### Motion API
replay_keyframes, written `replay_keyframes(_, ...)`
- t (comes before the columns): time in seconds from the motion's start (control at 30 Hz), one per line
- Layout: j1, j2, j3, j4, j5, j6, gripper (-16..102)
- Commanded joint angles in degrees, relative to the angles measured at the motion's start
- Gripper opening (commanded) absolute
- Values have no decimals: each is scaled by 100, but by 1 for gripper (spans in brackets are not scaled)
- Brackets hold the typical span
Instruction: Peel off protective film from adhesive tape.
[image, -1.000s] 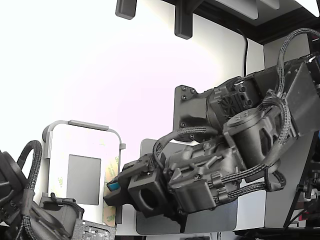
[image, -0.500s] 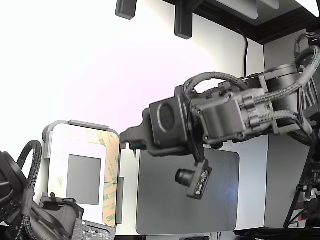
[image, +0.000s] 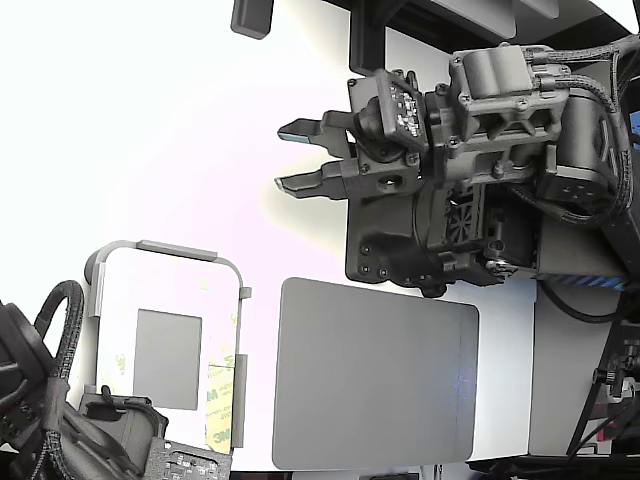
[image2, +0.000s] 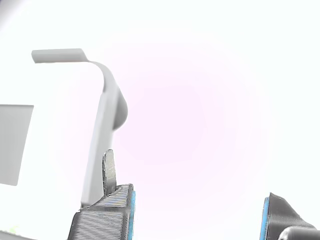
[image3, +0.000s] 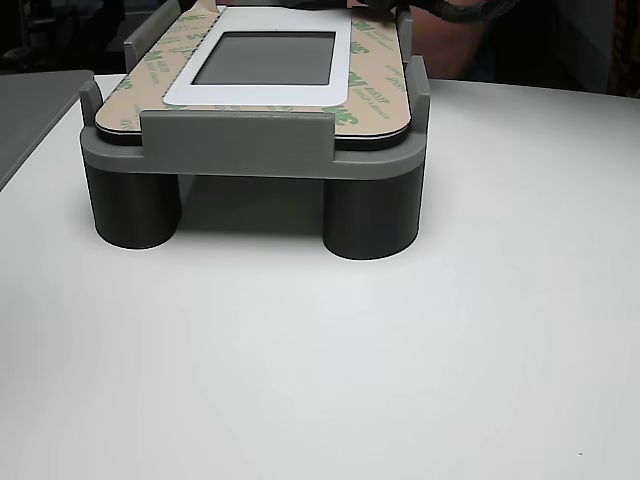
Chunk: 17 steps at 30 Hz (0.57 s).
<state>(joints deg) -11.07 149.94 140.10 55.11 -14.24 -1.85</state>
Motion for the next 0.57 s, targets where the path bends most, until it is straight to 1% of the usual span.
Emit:
replay_keyframes(0.0,-316,976,712,-97,62,167,100)
replay_keyframes(0.03,-404,1222,914,-176,26,193,100)
replay_keyframes(0.13,-343,1942,1125,-26,97,158,100)
replay_keyframes(0.17,-308,1942,1107,9,-9,62,100)
replay_keyframes(0.27,-290,1942,1125,-18,229,237,100)
replay_keyframes(0.37,-281,1942,1125,-26,360,325,100)
replay_keyframes(0.53,-281,1942,1125,-26,369,325,100)
